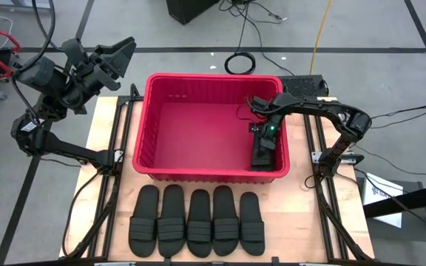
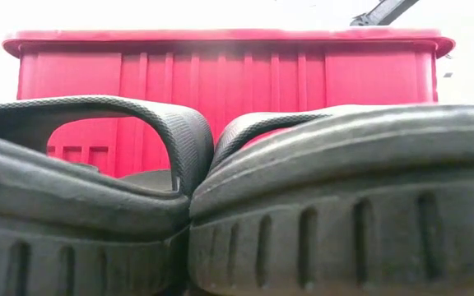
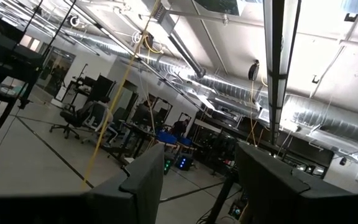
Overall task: Pick and place slides into bin
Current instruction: Put the black slide into the red bin
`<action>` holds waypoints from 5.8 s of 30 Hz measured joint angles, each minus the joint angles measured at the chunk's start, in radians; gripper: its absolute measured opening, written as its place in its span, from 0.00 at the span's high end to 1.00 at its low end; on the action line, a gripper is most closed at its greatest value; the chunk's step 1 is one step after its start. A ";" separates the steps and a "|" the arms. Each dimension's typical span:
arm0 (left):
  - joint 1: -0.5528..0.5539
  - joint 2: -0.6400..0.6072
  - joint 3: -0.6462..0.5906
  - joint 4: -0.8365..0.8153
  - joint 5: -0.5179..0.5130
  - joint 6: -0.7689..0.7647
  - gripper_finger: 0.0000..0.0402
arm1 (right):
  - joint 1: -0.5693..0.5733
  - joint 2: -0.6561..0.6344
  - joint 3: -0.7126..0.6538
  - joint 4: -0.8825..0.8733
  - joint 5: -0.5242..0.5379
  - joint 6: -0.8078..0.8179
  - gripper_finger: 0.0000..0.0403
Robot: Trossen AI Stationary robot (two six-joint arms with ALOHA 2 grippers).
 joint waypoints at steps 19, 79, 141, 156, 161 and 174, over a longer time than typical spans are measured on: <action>0.000 0.000 0.000 0.001 -0.002 0.002 0.50 | 0.000 0.008 -0.004 0.058 0.076 0.027 0.98; 0.007 0.000 0.000 -0.039 -0.001 0.052 0.50 | -0.037 -0.001 0.054 0.062 0.163 0.225 0.49; 0.007 -0.045 0.000 -0.110 -0.039 0.071 0.50 | 0.149 -0.322 0.288 1.721 0.060 1.136 0.50; 0.007 -0.054 0.000 -0.086 -0.054 0.195 0.50 | 0.367 -0.481 0.288 1.134 0.656 0.777 0.50; 0.007 -0.053 0.000 -0.088 -0.054 0.245 0.50 | 0.469 -0.484 0.288 1.011 0.793 0.781 0.50; 0.007 -0.055 0.000 -0.087 -0.054 0.272 0.50 | 0.592 -0.482 0.392 0.526 1.022 0.880 0.50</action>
